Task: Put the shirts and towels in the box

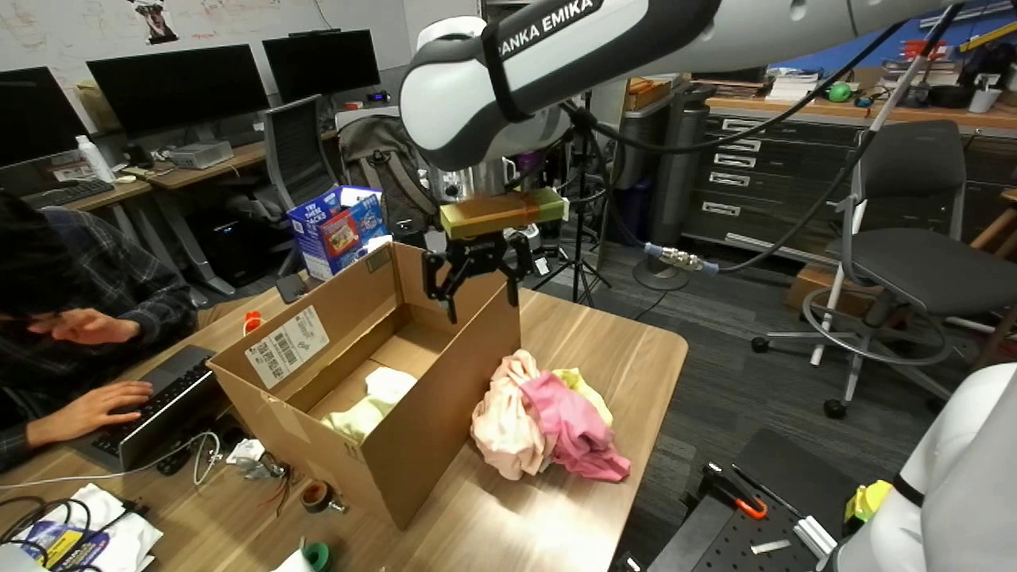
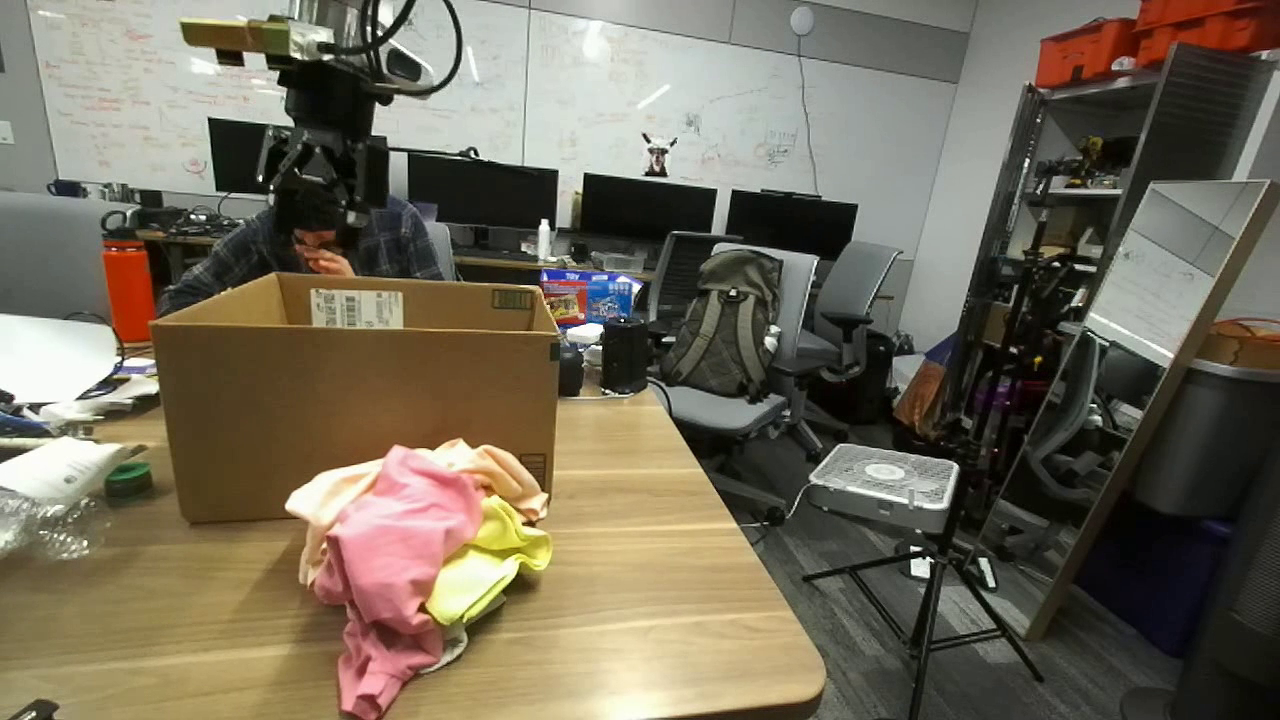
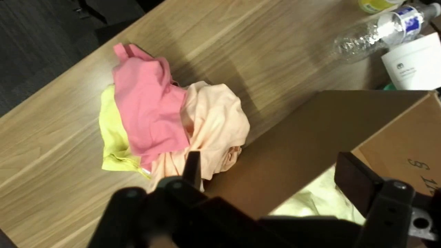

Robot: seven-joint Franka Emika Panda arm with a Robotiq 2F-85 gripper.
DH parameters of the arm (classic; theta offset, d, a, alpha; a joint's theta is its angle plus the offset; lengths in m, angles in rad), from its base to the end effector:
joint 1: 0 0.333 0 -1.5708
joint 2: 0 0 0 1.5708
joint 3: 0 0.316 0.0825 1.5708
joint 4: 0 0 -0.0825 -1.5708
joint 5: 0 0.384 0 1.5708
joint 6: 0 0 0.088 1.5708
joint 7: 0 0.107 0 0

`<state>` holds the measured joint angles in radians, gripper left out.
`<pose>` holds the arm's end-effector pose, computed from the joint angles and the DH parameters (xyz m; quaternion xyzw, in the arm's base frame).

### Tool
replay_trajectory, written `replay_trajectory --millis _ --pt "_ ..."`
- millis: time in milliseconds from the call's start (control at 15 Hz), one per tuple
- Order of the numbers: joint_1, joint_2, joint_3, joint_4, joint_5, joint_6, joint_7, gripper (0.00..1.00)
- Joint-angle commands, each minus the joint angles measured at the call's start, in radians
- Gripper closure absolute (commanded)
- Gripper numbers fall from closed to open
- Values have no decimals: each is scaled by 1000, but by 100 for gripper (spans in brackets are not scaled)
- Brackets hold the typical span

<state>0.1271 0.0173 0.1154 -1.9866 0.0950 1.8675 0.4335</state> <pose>0.5263 0.1374 0.4437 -0.9904 0.1118 0.0792 0.0202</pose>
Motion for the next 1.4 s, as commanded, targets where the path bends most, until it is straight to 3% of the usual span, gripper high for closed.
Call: replay_trajectory --millis 0,533,933,1333 --pt "-8 -17 -4 -88 -7 49 -104 0" --pt "-22 54 -10 -203 114 162 -216 0" --pt "-56 121 -33 -204 270 219 -227 0" --pt "-79 150 -61 -220 281 267 -195 0"
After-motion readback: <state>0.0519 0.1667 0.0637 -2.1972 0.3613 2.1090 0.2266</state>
